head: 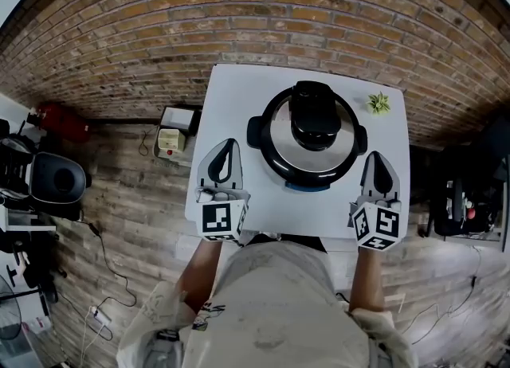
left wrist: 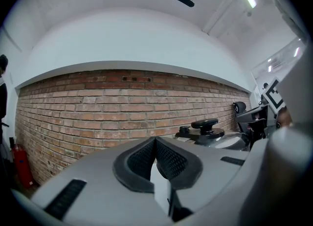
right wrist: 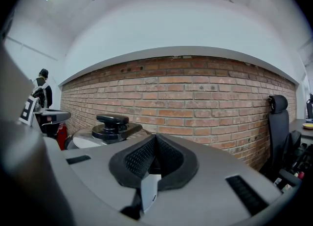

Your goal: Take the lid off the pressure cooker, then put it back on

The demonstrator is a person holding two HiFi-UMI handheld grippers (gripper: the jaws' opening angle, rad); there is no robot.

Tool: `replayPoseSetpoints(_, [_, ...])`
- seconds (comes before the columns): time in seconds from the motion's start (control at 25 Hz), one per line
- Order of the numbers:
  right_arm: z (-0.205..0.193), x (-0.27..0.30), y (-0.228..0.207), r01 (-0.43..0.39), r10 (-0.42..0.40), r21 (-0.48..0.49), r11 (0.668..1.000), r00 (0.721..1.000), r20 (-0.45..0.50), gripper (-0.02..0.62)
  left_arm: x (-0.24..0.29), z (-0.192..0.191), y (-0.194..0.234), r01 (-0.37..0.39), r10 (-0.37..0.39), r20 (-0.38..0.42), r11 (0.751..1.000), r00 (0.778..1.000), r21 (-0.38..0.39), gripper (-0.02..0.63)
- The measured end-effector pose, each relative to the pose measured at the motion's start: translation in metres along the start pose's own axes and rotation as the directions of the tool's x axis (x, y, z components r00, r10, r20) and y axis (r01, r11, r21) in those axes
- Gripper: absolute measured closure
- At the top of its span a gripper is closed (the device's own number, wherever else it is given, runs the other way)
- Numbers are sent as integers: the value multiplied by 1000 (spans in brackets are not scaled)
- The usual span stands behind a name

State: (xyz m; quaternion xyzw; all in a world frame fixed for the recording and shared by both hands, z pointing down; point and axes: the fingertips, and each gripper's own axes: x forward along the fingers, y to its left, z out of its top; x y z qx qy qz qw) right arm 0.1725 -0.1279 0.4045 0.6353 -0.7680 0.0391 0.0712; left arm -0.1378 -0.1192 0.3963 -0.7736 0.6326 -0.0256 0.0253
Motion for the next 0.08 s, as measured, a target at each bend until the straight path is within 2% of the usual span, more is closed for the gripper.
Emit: replayPoseSetpoints(0.08, [0,0,-2,2,-2,0,1000,1000,-1,578,1,0,-1,-2,2,2,1000,1000,-2,591])
